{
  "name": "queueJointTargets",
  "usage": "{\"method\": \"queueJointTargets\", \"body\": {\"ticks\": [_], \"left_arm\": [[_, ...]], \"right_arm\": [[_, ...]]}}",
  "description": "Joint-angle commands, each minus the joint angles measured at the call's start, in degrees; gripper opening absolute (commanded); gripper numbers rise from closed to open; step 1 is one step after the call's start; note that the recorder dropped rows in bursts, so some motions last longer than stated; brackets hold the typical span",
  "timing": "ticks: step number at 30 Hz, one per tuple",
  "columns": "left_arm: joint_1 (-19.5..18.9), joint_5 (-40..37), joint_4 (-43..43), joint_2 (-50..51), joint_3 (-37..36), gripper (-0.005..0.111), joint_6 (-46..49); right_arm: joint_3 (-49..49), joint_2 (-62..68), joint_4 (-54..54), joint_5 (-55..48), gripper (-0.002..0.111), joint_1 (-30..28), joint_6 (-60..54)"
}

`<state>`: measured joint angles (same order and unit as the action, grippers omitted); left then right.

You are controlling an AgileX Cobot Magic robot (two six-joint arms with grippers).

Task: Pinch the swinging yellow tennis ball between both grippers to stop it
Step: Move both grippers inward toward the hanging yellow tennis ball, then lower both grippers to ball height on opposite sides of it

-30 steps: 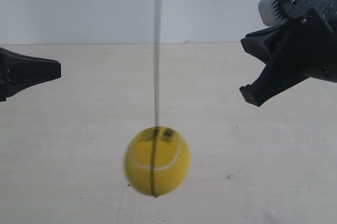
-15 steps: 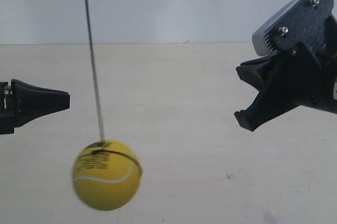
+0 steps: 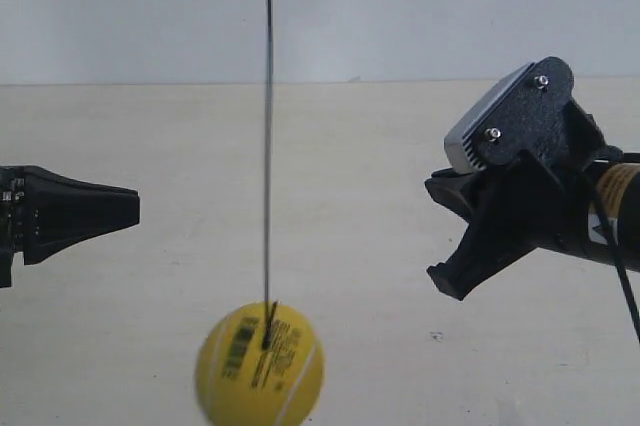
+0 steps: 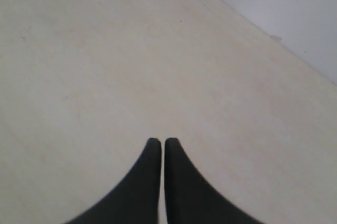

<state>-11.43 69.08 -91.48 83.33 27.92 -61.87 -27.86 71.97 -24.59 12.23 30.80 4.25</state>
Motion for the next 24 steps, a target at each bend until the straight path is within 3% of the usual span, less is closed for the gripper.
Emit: {"method": "queueJointTargets", "body": {"ticks": [1,5,11,24], "left_arm": [[0.2,0.9,-0.4,0.1,-0.3,0.005,0.5],[0.2,0.9,-3.1,0.1,-0.6,0.005,0.7],[0.2,0.9,-4.5,0.1,-4.4,0.005,5.1],[0.2,0.9,-1.4,-6.7,-6.7,0.005,5.5]], "right_arm": [[2.5,-0.1,-2.0,2.7,0.0,0.1,0.8],[4.1,-0.1,-4.8,4.4,0.0,1.2,2.0],[4.5,-6.8,-23.4,5.4,0.0,3.0,18.9],[6.2,-14.6,-26.3,7.0,0.0,3.0,24.6]]}}
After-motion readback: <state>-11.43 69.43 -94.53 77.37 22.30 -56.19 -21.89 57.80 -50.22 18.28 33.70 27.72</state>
